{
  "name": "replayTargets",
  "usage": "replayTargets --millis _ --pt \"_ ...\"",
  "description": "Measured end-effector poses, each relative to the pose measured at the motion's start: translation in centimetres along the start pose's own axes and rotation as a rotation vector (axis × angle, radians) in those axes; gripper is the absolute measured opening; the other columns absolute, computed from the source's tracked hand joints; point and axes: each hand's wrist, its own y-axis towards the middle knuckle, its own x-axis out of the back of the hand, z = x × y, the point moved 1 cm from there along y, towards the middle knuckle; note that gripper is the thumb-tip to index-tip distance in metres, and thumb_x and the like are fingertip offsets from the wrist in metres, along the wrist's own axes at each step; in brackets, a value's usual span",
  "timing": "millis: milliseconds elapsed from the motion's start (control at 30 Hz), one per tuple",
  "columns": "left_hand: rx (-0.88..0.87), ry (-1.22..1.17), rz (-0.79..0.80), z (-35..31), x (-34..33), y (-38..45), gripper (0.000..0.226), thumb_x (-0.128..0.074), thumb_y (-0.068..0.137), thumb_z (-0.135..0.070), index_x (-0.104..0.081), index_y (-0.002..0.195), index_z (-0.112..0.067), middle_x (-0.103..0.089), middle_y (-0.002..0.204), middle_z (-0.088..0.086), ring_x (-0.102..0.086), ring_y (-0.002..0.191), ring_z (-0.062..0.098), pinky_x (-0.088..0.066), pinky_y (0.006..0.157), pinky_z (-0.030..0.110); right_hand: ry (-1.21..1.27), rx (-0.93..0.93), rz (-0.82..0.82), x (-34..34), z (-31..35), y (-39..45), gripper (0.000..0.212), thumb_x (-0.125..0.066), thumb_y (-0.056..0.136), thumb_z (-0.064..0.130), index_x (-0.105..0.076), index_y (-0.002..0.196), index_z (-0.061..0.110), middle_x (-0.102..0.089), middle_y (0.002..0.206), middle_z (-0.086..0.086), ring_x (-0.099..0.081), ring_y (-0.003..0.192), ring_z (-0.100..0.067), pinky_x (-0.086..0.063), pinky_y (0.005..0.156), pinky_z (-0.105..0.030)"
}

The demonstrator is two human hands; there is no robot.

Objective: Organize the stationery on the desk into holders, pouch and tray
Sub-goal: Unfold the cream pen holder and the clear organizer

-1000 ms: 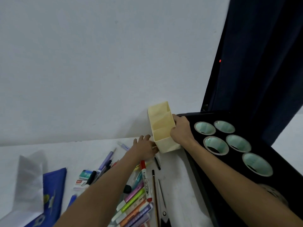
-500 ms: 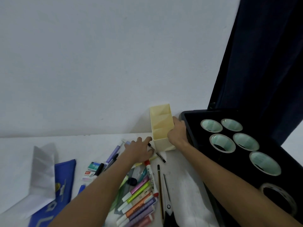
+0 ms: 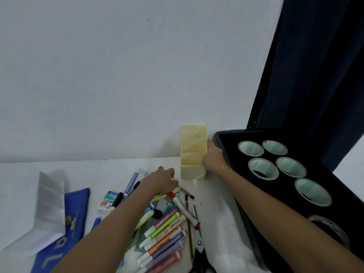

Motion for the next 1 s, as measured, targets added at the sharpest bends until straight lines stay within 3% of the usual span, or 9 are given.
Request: replayTargets --millis 100,233,333,400,500,667,767,867,1000 --pt "0.040 -0.049 0.009 -0.1 0.7 0.0 0.053 -0.037 0.094 -0.053 -0.049 0.127 -0.014 -0.052 0.127 0.012 -0.053 0.112 0.029 -0.046 0.095 0.045 0.024 0.036 0.001 -0.3 0.2 0.2 0.036 -0.037 0.086 0.002 -0.049 0.113 0.024 -0.060 0.104 -0.006 -0.060 0.090 -0.023 -0.055 0.076 -0.038" --pt "0.102 -0.072 0.033 -0.2 1.4 0.2 0.061 -0.035 0.091 -0.056 -0.052 0.126 -0.009 -0.057 0.129 0.013 -0.052 0.117 0.031 -0.039 0.102 0.054 0.032 0.111 -0.006 -0.5 0.3 0.2 0.041 -0.040 0.084 -0.005 -0.053 0.116 0.017 -0.062 0.106 -0.007 -0.058 0.091 -0.020 -0.050 0.074 -0.029" --pt "0.096 -0.158 -0.070 -1.3 1.9 0.0 0.064 -0.038 0.087 -0.052 -0.040 0.136 -0.012 -0.050 0.138 0.010 -0.048 0.125 0.031 -0.031 0.108 0.054 0.052 0.146 -0.020 -0.7 0.1 0.2 0.040 -0.042 0.084 -0.003 -0.052 0.116 0.019 -0.063 0.106 -0.007 -0.061 0.093 -0.022 -0.052 0.075 -0.030" --pt "0.029 -0.313 -0.128 -2.4 2.3 -0.3 0.072 -0.046 0.082 -0.051 -0.031 0.142 -0.014 -0.048 0.139 0.010 -0.048 0.124 0.029 -0.037 0.105 0.046 0.057 0.160 -0.009 -0.6 -0.1 0.3 0.042 -0.043 0.085 -0.003 -0.051 0.120 0.019 -0.063 0.107 -0.006 -0.061 0.094 -0.020 -0.052 0.076 -0.029" --pt "-0.086 -0.446 -0.125 -3.7 3.0 -0.9 0.058 -0.057 0.085 -0.035 -0.038 0.136 -0.013 -0.054 0.130 0.009 -0.053 0.115 0.024 -0.044 0.090 0.030 0.035 0.137 0.000 -0.5 -0.1 0.4 0.043 -0.047 0.085 -0.003 -0.047 0.123 0.016 -0.058 0.112 -0.009 -0.060 0.099 -0.024 -0.047 0.071 -0.027" --pt "-0.051 -0.374 -0.224 -2.4 5.5 -2.3 0.052 -0.053 0.092 -0.028 -0.040 0.136 -0.005 -0.052 0.133 0.016 -0.051 0.120 0.026 -0.041 0.091 0.029 -0.160 0.231 -0.095 -0.6 2.8 -0.3 0.062 -0.058 0.084 0.010 -0.032 0.140 0.010 -0.037 0.121 -0.014 -0.047 0.107 -0.029 -0.045 0.075 -0.030" --pt "0.017 -0.382 -0.357 0.4 8.5 -4.3 0.056 -0.053 0.092 -0.027 -0.038 0.142 -0.006 -0.048 0.141 0.014 -0.045 0.129 0.026 -0.037 0.101 0.029 -0.055 0.358 -0.004 -1.8 6.8 -1.4 0.054 -0.058 0.088 0.013 -0.039 0.139 0.006 -0.044 0.125 -0.015 -0.049 0.111 -0.027 -0.040 0.085 -0.026" --pt "0.135 -0.428 -0.536 4.6 11.1 -7.2 0.054 -0.053 0.091 -0.026 -0.044 0.140 -0.008 -0.048 0.142 0.013 -0.045 0.130 0.027 -0.037 0.105 0.032 0.058 0.458 0.089 -4.1 11.4 -3.4 0.038 -0.061 0.087 0.012 -0.058 0.124 0.003 -0.065 0.106 -0.016 -0.058 0.095 -0.022 -0.042 0.090 -0.022" --pt "0.416 -0.406 -0.704 13.2 12.4 -12.7 0.053 -0.054 0.088 -0.029 -0.048 0.136 -0.007 -0.047 0.141 0.017 -0.045 0.129 0.032 -0.036 0.106 0.036 0.143 0.492 0.463 -9.9 17.0 -7.4 0.027 -0.058 0.086 0.010 -0.067 0.110 0.004 -0.071 0.098 -0.016 -0.061 0.078 -0.022 -0.048 0.075 -0.026"
